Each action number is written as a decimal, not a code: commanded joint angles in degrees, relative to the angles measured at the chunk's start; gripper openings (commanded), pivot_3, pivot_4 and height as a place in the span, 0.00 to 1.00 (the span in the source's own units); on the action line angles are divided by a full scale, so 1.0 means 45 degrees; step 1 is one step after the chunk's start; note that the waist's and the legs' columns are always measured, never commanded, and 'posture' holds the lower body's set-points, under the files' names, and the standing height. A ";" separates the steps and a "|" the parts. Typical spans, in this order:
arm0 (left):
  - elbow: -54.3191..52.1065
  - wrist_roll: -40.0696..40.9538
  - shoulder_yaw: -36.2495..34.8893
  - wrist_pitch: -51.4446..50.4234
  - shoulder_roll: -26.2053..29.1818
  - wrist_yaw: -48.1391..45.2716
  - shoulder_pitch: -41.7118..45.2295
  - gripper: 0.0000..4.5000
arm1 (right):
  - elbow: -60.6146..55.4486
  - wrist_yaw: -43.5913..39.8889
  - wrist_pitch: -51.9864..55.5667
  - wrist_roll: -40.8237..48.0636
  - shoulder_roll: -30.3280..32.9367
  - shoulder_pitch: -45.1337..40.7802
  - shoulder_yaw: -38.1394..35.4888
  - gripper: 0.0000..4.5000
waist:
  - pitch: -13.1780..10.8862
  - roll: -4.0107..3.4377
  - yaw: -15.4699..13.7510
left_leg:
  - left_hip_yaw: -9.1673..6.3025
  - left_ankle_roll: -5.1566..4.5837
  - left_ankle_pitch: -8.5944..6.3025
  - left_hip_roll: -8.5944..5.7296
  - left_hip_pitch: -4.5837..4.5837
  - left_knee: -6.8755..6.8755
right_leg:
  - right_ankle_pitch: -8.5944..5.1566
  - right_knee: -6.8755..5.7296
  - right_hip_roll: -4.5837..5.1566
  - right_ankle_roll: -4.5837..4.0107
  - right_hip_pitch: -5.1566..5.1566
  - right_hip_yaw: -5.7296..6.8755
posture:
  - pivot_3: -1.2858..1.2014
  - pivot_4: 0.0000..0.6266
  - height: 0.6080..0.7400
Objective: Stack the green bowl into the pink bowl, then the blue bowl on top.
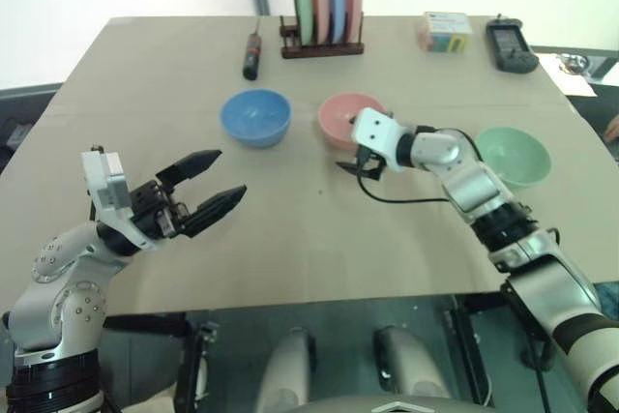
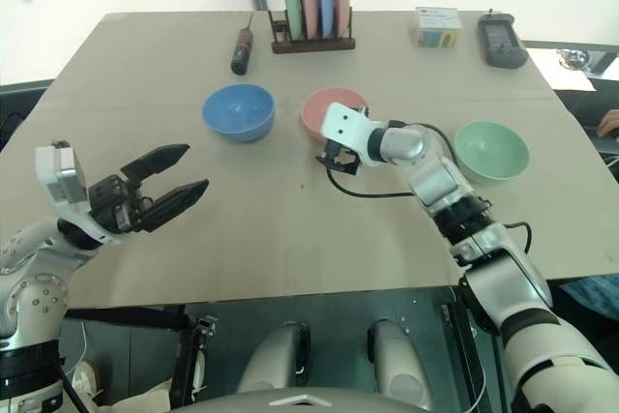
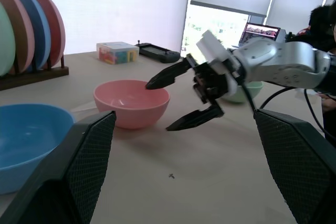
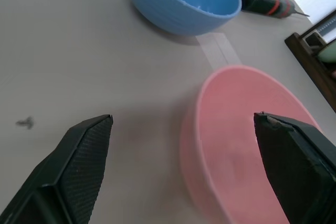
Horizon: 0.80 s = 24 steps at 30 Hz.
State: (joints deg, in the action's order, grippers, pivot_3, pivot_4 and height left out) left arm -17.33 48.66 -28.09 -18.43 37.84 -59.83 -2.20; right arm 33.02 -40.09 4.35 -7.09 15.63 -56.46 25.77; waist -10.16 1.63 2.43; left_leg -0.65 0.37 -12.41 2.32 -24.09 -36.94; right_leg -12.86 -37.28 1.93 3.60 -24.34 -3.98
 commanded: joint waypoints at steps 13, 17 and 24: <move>-0.2270 0.0798 -0.1293 0.0193 -0.0326 0.1190 -0.1982 1.00 | 0.4889 0.0377 -0.3586 -0.1441 -0.0862 -0.2006 -0.0522 0.01 | -0.0004 -0.0008 0.0073 | 0.0005 0.0000 0.0002 0.0011 0.0074 -0.0012 | -0.0037 -0.0096 -0.0030 -0.0059 0.0013 -0.0016 | 0.52 0.24 1.00; -0.1882 0.0284 -0.0989 0.0308 -0.0305 0.1474 -0.1635 1.00 | 0.3059 -0.1386 -0.2948 -0.0759 -0.0546 -0.1332 -0.0755 0.01 | -0.0006 -0.0010 0.0087 | 0.0007 0.0000 0.0002 0.0011 0.0067 -0.0012 | -0.0036 -0.0091 -0.0029 -0.0056 0.0012 -0.0017 | 0.52 0.24 1.00; -0.1012 -0.0780 -0.0312 0.0658 -0.0424 0.1841 -0.0801 1.00 | -0.6041 -0.4671 0.2317 0.0544 0.1355 0.2752 -0.0413 0.01 | -0.0007 -0.0015 -0.0069 | -0.0015 0.0000 0.0001 0.0006 0.0053 -0.0008 | -0.0012 -0.0085 -0.0025 -0.0011 0.0017 0.0000 | 0.52 0.24 1.00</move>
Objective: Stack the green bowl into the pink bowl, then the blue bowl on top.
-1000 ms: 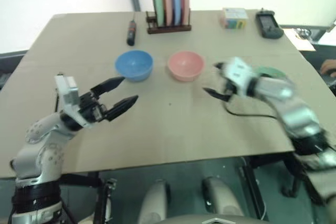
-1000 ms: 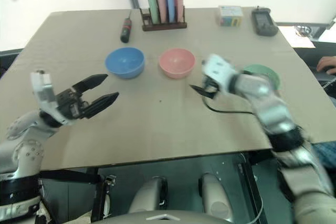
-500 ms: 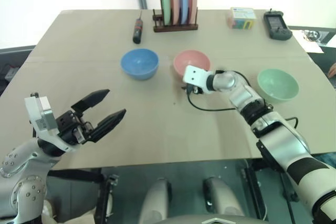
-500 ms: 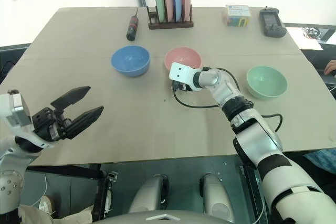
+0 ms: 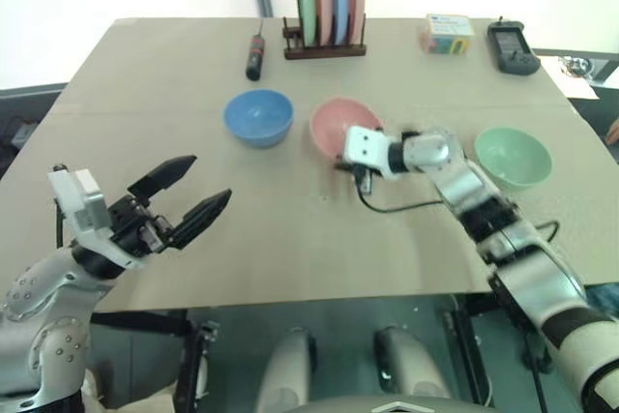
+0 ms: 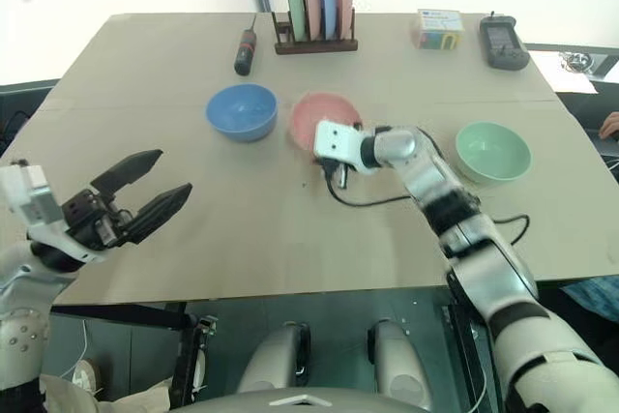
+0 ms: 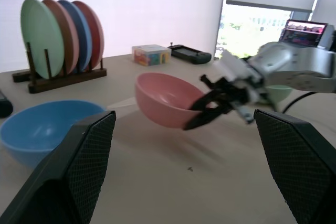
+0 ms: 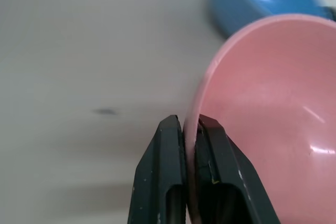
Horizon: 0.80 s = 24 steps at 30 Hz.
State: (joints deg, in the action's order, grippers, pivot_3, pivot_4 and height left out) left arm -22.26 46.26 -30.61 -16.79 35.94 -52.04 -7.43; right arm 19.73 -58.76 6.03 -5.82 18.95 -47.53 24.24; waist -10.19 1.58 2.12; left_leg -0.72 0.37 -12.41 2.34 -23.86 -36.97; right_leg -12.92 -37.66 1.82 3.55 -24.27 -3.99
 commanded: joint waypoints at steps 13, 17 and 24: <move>0.1324 -0.4222 0.2608 0.0297 0.0787 0.2100 0.2870 1.00 | -0.5647 0.0217 0.4629 0.0636 0.1081 0.1673 -0.0957 0.96 | -0.0003 0.0000 0.0007 | 0.0014 0.0000 0.0002 0.0014 0.0007 -0.0045 | -0.0025 -0.0028 -0.0027 -0.0042 0.0000 -0.0017 | 0.52 0.24 1.00; 0.0888 -0.7041 0.3936 -0.1280 0.1628 0.4454 0.4408 1.00 | -0.8327 0.0832 0.5762 0.2190 0.1037 0.2500 -0.2865 0.98 | -0.0004 -0.0001 -0.0028 | 0.0001 0.0000 0.0001 0.0009 -0.0006 -0.0038 | 0.0000 -0.0011 -0.0026 0.0002 -0.0001 -0.0015 | 0.52 0.24 1.00; 0.2444 -1.1833 0.9611 -0.3621 0.3334 0.3443 0.9281 1.00 | -1.1629 0.2292 0.7184 0.4168 0.0855 0.4603 -0.5018 0.98 | -0.0003 0.0011 -0.0002 | 0.0000 0.0001 0.0001 0.0002 0.0007 -0.0038 | -0.0003 -0.0009 -0.0022 0.0009 0.0015 -0.0004 | 0.52 0.24 1.00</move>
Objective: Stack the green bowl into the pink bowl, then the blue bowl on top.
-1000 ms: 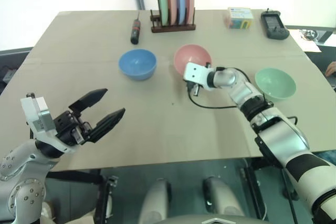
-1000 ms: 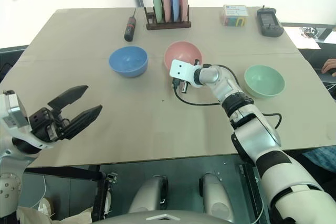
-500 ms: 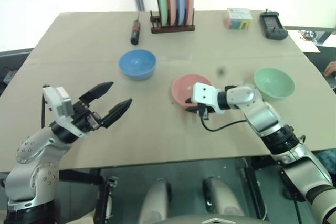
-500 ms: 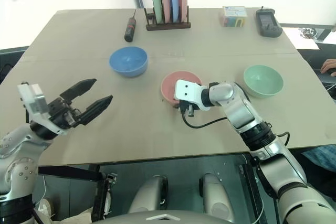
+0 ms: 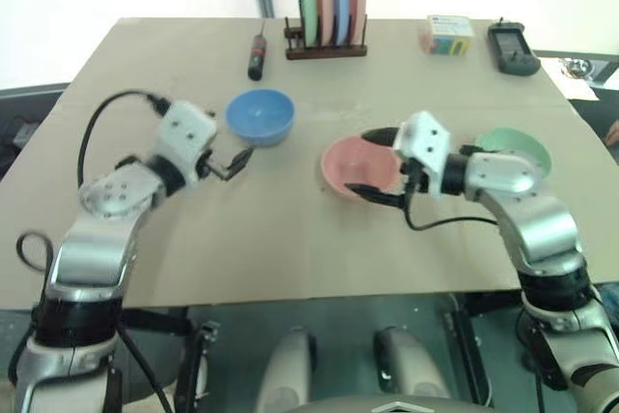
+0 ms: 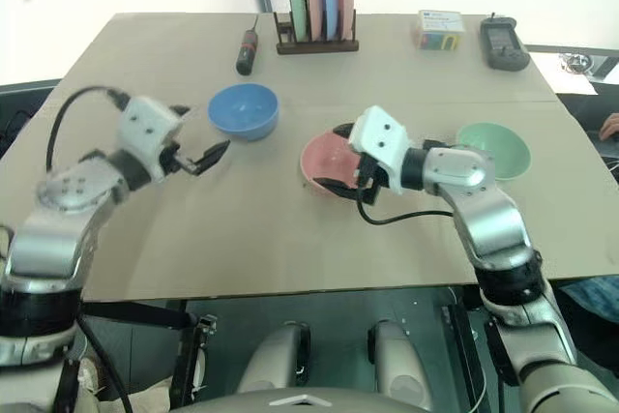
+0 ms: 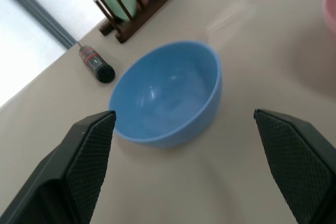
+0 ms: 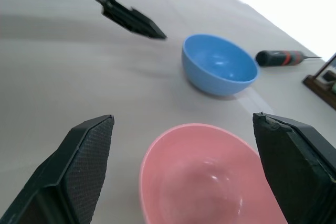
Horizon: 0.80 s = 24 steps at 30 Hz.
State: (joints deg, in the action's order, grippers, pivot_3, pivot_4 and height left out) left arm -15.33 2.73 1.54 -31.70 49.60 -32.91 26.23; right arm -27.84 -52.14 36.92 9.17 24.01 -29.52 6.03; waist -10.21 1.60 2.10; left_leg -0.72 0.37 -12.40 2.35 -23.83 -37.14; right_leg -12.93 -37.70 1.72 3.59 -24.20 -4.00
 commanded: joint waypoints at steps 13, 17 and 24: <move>0.8956 -0.5537 0.6310 0.0006 -0.3065 -0.1724 0.7166 0.41 | -0.1719 0.2621 -0.0150 0.1138 0.0008 0.1054 -0.0941 1.00 | -0.0006 0.0002 0.0055 | -0.0014 -0.0004 0.0001 0.0001 -0.0057 0.0011 | -0.0005 -0.0012 -0.0024 0.0005 -0.0057 -0.0011 | 0.52 0.24 1.00; 0.9532 -0.5788 0.6149 0.0311 -0.3439 -0.1737 0.7381 0.06 | -0.1905 0.2930 -0.0094 0.1291 0.0276 0.1231 -0.0985 1.00 | -0.0006 0.0003 0.0013 | -0.0031 -0.0004 0.0002 -0.0001 -0.0181 -0.0034 | 0.0000 -0.0024 -0.0019 0.0007 -0.0154 0.0003 | 0.52 0.24 1.00; 0.9337 -0.5761 0.5769 0.0595 -0.3463 -0.2104 0.7350 0.01 | -0.1902 0.3224 -0.0174 0.1511 0.0623 0.1358 -0.1049 1.00 | -0.0006 0.0003 0.0001 | -0.0034 -0.0004 0.0002 -0.0004 -0.0199 -0.0044 | 0.0001 -0.0035 -0.0015 0.0008 -0.0171 0.0006 | 0.52 0.24 1.00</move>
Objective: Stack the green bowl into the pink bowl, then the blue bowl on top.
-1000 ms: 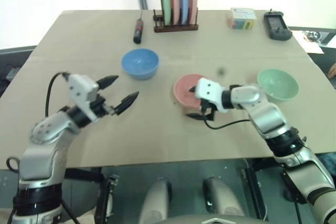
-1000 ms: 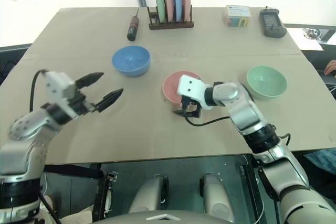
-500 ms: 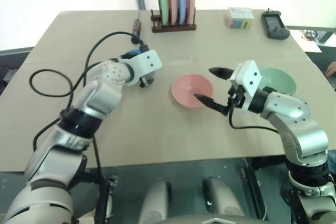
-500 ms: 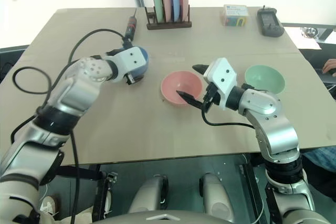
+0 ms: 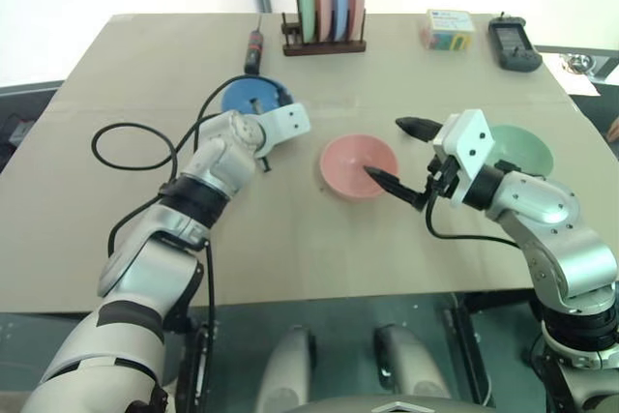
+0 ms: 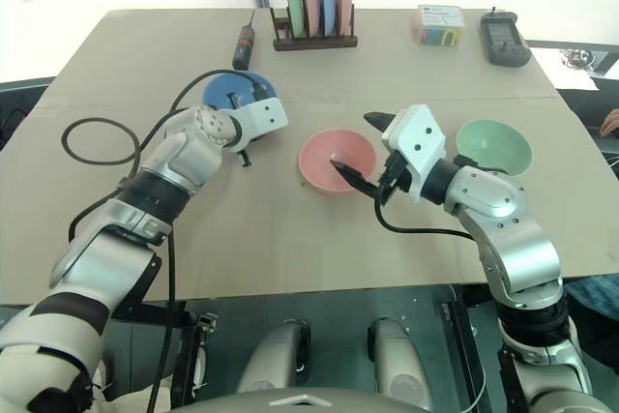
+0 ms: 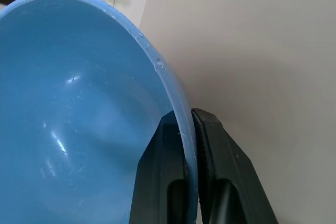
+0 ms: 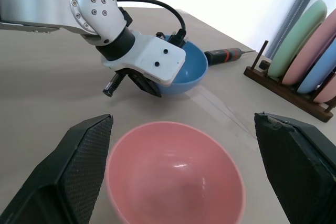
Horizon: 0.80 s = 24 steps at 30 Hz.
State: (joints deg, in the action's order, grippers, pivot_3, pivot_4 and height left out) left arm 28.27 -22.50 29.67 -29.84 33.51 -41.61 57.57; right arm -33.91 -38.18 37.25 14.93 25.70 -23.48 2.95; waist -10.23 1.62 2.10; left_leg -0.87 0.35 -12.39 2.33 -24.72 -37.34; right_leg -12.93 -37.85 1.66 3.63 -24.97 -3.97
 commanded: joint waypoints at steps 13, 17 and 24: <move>-0.2676 0.1012 -0.2256 0.0460 0.0407 -0.0637 -0.0977 0.63 | 0.0896 0.0750 0.0325 -0.0480 0.2113 0.0495 -0.1166 1.00 | 0.0001 0.0001 -0.0047 | 0.0001 0.0000 0.0001 -0.0005 -0.0002 -0.0013 | 0.0001 -0.0008 0.0009 0.0001 0.0003 0.0000 | 0.52 0.24 1.00; -0.5497 0.4782 -0.5154 0.2645 0.0405 -0.2270 -0.3425 0.63 | 0.1890 0.1347 0.0557 -0.1529 0.3187 0.0761 -0.1324 1.00 | 0.0001 -0.0001 -0.0009 | 0.0004 0.0000 0.0000 -0.0004 0.0002 -0.0010 | 0.0001 -0.0010 0.0015 -0.0001 0.0001 -0.0001 | 0.52 0.24 1.00; -0.7939 1.1686 -0.8296 0.0819 0.0945 -0.5888 -0.5733 0.91 | 0.3961 0.1776 0.1380 -0.2055 0.3519 0.0320 -0.0985 1.00 | 0.0004 -0.0005 0.0015 | 0.0015 -0.0004 0.0005 0.0003 0.0023 -0.0026 | 0.0004 -0.0035 0.0007 -0.0002 0.0008 -0.0014 | 0.52 0.24 1.00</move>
State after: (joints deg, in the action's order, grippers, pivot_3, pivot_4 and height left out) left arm -4.66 22.39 -5.06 -22.95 36.91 -62.67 31.16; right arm -17.21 -30.89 43.48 6.82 41.30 -20.67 -0.85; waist -10.21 1.60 2.17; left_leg -0.80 0.33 -12.37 2.34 -24.53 -37.53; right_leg -12.91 -38.00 1.69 3.63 -24.82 -4.04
